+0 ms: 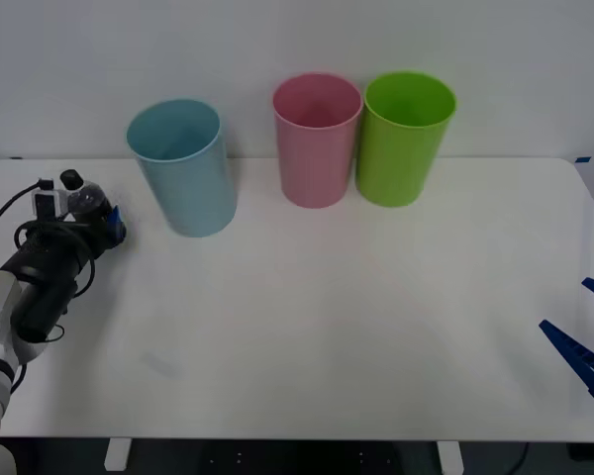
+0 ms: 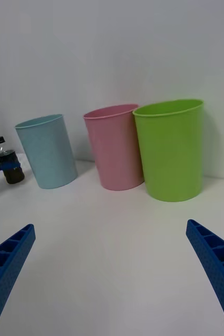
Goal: Grasp the object on the table and drop it into the matching bin: aluminum can to the light blue bin, PET bottle to the pink bin.
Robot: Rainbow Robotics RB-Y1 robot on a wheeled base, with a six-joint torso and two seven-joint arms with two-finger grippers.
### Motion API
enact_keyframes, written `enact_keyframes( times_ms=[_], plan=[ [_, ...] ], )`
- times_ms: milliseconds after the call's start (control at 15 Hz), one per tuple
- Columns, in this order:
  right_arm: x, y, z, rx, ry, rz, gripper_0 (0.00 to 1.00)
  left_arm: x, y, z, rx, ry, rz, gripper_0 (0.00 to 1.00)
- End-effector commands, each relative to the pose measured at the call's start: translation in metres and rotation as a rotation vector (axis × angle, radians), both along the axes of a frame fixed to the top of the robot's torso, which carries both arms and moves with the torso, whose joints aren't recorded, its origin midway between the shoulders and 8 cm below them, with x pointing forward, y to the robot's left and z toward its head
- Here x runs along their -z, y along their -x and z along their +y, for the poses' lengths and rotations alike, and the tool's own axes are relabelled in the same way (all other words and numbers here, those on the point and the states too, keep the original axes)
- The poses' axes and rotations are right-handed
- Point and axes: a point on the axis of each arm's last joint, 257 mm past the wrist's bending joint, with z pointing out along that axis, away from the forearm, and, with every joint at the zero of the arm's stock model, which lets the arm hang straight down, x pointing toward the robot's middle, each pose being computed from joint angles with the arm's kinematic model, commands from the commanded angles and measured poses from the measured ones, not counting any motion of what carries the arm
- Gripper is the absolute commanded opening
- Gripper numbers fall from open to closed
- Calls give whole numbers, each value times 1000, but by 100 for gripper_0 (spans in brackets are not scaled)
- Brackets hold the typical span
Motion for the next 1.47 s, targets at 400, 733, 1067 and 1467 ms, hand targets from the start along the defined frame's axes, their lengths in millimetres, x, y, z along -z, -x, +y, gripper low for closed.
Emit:
enact_keyframes(
  times_ms=[400, 733, 1067, 1467],
  plan=[
    [0, 0, 0, 0, 0, 0, 100, 0, 0, -4, 11, -6, 0, 0],
    [0, 0, 0, 0, 0, 0, 100, 1, 4, -1, 26, 10, -3, 0],
    [0, 0, 0, 0, 0, 0, 100, -26, 6, 0, 101, 96, -64, 0],
    [0, 0, 0, 0, 0, 0, 100, -65, 15, 14, 171, 162, -139, 0]
  ],
)
